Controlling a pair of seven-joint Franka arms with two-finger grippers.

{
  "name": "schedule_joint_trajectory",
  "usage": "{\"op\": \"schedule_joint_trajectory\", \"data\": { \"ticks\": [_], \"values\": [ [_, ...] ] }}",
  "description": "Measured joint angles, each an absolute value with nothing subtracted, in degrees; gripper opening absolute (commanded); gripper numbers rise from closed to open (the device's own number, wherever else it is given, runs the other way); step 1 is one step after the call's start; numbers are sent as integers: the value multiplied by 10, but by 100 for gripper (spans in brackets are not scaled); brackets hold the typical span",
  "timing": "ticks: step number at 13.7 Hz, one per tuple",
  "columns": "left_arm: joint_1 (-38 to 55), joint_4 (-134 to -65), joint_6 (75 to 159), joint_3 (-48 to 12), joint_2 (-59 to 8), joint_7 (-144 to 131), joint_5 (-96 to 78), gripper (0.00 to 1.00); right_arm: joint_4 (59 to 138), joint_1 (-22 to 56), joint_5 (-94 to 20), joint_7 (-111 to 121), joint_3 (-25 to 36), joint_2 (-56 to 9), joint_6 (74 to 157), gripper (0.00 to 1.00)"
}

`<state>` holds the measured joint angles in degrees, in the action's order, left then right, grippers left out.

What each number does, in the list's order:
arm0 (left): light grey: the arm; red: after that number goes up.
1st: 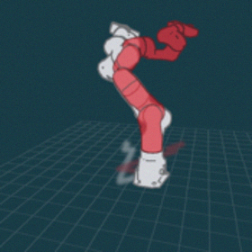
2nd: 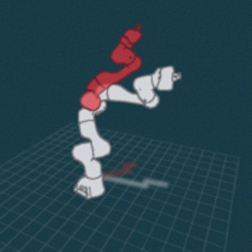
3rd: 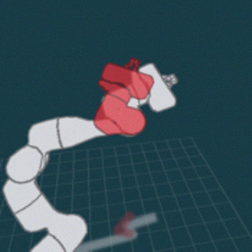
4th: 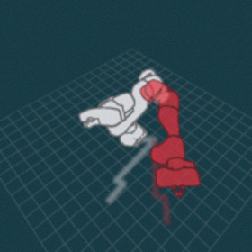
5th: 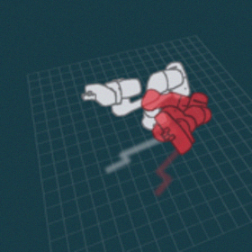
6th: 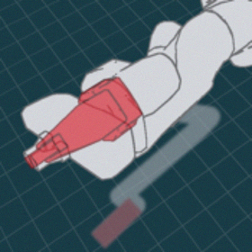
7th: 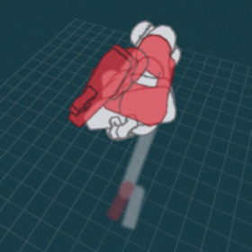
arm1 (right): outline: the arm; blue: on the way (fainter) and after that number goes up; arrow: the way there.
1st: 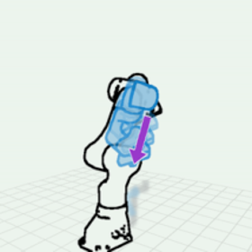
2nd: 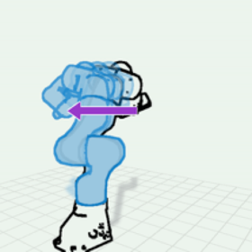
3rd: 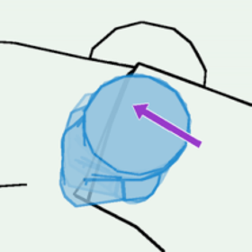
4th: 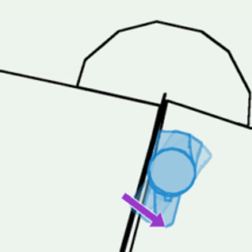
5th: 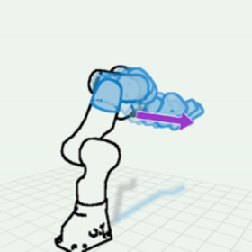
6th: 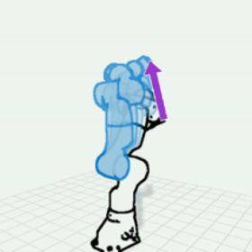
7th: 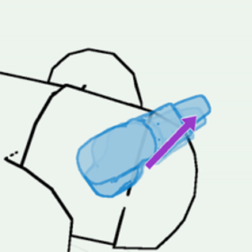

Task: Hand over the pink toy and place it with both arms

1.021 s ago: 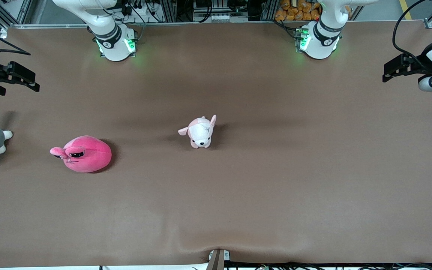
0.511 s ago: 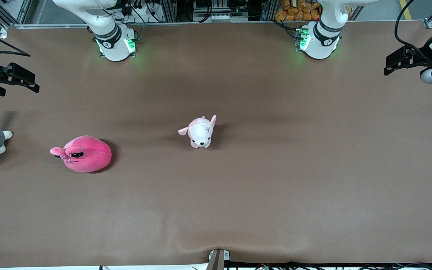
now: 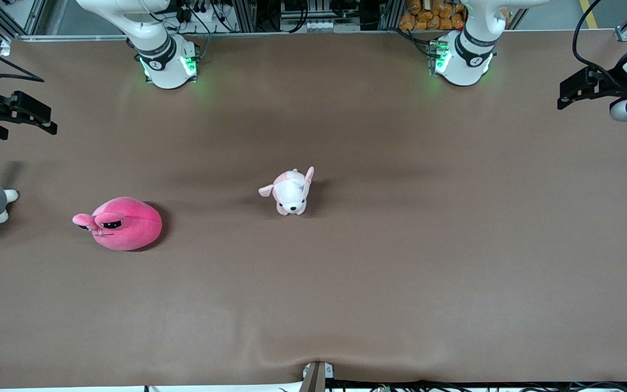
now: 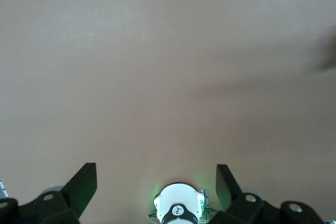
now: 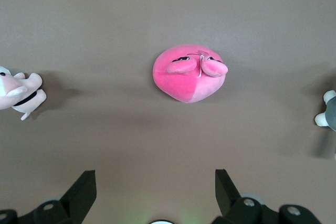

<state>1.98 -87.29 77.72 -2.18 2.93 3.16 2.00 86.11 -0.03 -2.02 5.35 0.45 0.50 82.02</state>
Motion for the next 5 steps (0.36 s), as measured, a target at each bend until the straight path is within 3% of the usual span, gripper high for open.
{"op": "schedule_joint_trajectory", "data": {
  "ticks": [5],
  "values": [
    [20,-876,777,-17,29,32,20,100,861,0,-20,53,5,5,820,100]
  ]
}}
